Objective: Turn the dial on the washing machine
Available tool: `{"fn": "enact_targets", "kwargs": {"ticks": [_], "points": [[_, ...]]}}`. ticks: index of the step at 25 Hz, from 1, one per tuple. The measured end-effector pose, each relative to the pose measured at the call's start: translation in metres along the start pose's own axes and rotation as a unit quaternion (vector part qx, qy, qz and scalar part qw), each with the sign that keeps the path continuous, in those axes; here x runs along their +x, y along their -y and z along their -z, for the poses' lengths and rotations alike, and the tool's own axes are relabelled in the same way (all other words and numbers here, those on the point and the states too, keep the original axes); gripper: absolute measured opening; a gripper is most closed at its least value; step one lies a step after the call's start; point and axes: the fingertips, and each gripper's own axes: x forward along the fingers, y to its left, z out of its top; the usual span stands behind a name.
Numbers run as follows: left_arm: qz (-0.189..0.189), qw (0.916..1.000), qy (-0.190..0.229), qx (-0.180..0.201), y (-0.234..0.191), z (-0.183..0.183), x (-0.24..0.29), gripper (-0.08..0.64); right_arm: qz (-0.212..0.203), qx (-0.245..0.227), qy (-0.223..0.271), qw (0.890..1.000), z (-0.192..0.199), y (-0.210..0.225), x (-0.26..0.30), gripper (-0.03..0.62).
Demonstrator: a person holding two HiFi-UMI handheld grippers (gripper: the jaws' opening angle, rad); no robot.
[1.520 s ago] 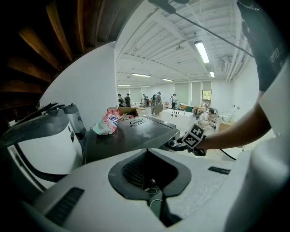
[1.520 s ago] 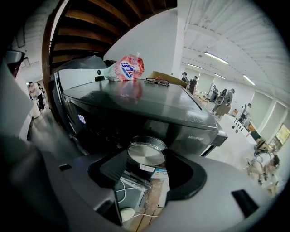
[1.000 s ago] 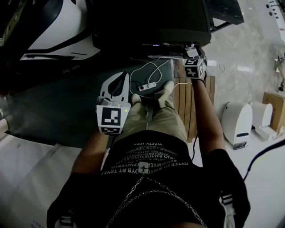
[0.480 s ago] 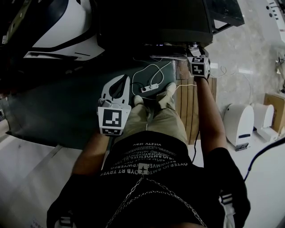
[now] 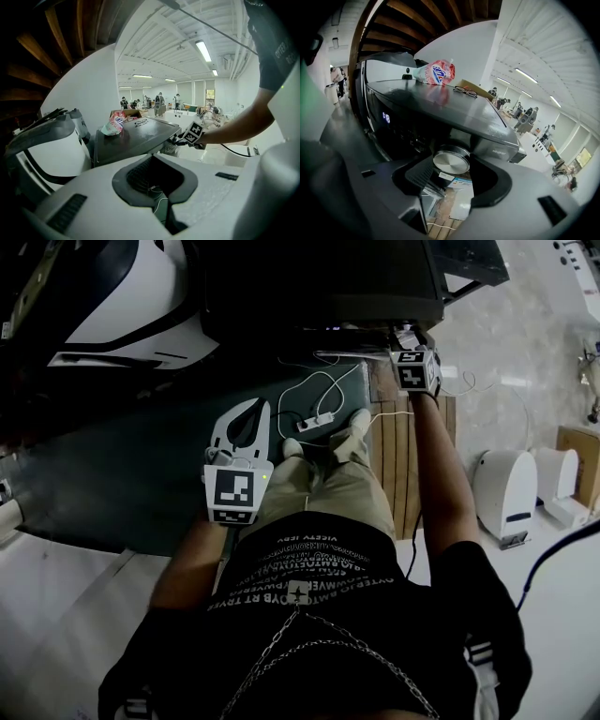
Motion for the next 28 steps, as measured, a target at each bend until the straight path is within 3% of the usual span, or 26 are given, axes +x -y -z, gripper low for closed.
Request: {"fn": "enact_targets", "kwargs": {"ticks": [6, 12, 16, 28], "points": [[-0.002, 1.0, 0.001, 0.001, 0.0, -0.001, -0.002, 0.005, -0.025, 0.054, -0.01, 0.998, 0.009, 0.002, 0.005, 0.259], [-0.006, 1.0, 0.007, -0.001, -0.004, -0.004, -0.003, 0.005, 0.007, -0.017, 0.016, 1.0, -0.012, -0.003, -0.009, 0.247], [-0.003, 1.0, 0.004, -0.004, -0.001, 0.0, -0.003, 0.005, 0.022, -0.057, -0.006, 0.998, -0.003, -0.007, -0.002, 0.24], [0.006, 1.0, -0.001, 0.0, 0.012, 0.003, -0.003, 0.005, -0.05, 0.084, 0.012, 0.995, 0.002, 0.004, -0.001, 0.241]]}}
